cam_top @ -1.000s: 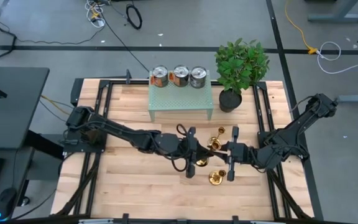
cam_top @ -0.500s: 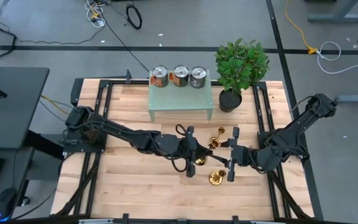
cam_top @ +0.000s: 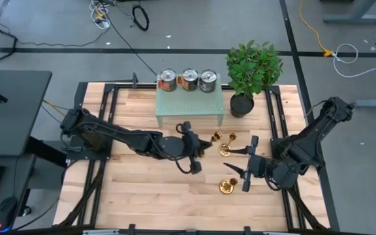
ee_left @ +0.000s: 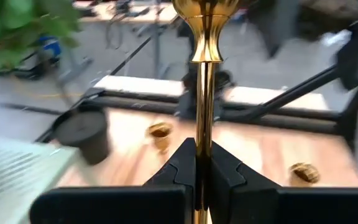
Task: Pick & Place candle stick holders
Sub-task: Put the center gold candle holder on the shelf
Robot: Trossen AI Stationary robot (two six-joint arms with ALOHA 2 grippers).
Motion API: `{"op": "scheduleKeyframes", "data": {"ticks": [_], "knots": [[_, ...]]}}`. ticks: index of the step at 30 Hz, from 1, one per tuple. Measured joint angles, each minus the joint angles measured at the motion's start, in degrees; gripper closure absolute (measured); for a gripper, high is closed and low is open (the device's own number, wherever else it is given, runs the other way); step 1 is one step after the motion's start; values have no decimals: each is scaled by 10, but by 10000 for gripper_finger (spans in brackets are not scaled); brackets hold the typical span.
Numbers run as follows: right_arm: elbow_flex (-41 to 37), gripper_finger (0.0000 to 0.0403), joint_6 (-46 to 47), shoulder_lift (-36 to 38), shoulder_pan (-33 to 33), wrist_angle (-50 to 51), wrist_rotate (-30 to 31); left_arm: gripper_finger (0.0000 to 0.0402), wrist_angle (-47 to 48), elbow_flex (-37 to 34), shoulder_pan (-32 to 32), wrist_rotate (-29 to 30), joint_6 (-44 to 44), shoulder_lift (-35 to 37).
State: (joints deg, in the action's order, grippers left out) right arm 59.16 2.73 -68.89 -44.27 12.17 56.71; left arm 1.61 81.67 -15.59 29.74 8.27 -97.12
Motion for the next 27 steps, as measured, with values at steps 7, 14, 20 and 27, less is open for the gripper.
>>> {"op": "scheduleKeyframes", "data": {"ticks": [7,14,20,27], "knots": [[0,197,82,5,-28,86,22,385,75,-25,21,62,12,50],[0,197,157,7,-52,154,60,383,24,-169,63,82,43,190],[0,197,178,6,-55,167,69,385,-207,-332,125,20,-2,269],[0,197,188,6,-55,166,69,384,-351,-457,197,-5,-15,271]]}}
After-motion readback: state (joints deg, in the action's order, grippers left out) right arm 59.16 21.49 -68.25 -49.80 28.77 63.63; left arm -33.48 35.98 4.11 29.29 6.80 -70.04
